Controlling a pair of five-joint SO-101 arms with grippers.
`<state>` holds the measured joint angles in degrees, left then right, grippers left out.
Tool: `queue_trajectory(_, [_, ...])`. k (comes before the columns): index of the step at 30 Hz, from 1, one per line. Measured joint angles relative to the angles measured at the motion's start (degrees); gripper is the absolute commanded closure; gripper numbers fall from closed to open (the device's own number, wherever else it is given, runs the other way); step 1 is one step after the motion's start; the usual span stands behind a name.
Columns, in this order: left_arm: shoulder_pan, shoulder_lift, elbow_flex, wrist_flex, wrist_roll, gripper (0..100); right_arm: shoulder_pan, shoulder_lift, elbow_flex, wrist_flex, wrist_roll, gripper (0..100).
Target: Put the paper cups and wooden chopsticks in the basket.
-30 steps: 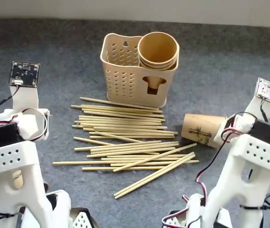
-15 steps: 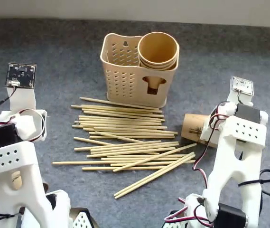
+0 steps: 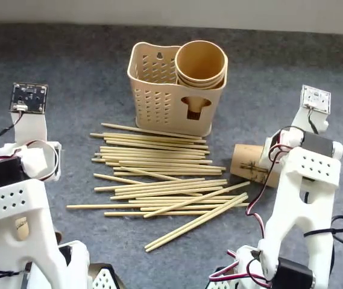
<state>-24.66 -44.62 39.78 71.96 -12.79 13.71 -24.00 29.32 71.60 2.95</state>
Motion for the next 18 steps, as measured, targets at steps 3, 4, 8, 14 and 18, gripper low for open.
queue_trajectory(3, [0.0,-0.3,0.1,0.0,0.0,83,-0.2,0.5,0.0,-0.5,0.7,75.7])
queue_trajectory(4, [0.0,-0.3,0.1,0.0,0.0,83,-0.2,1.2,0.0,-0.7,0.9,75.7])
queue_trajectory(8, [0.0,-0.3,0.1,0.0,0.0,83,-0.4,5.5,0.0,-1.0,1.2,75.7])
queue_trajectory(14, [0.0,-0.3,0.4,0.0,0.0,83,-0.4,9.8,-1.4,-1.1,1.2,87.6])
queue_trajectory(18, [0.0,-0.3,0.4,0.0,0.0,83,-0.4,9.9,-1.6,-1.1,1.3,97.4])
